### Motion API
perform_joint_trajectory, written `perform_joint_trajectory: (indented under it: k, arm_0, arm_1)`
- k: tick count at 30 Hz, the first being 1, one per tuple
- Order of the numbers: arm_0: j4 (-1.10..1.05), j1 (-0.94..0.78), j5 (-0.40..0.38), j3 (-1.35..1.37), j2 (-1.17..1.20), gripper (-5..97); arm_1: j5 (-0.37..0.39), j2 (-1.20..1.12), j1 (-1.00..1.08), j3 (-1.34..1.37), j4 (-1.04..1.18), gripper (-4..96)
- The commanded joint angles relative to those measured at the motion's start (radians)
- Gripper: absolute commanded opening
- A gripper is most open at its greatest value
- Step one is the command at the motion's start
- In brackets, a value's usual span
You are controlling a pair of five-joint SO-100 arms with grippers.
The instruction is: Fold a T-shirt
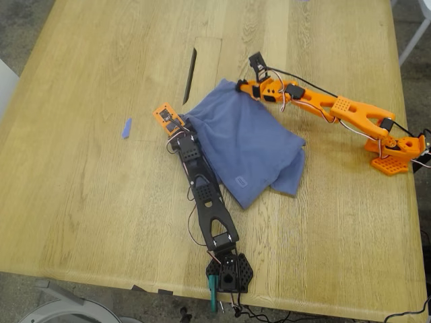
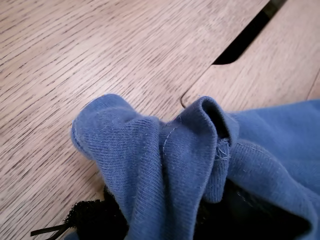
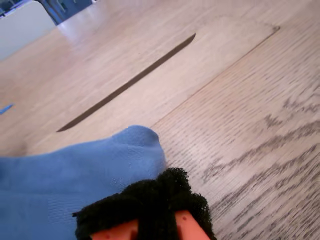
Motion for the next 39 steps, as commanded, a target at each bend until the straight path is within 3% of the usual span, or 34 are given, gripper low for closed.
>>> perform_joint_trajectory:
  k: [1,9,13,24,39]
  arm_0:
    - [0.023,-0.017,-0.003,-0.057,0.238,0]
    - [0.066,-0.008,0.003,-0.057,0.328,0]
    - [0.114,0.009,0.006,-0.057,0.390,0]
    - [0.416,0.044,0.028,-0.057,0.575,0]
    - [0.611,0.083,0.037,-0.049,0.672,0]
  arm_1:
    - [-0.008,0.138,-0.006,-0.031,0.034,0.1]
    - [-0.020,0.233,-0.052,-0.032,0.150,0.0]
    - [-0.028,0.305,-0.077,-0.032,0.308,0.0]
    - [-0.046,0.488,-0.086,-0.032,0.660,0.0]
    - [-0.051,0.624,-0.115,-0.032,0.982,-0.1]
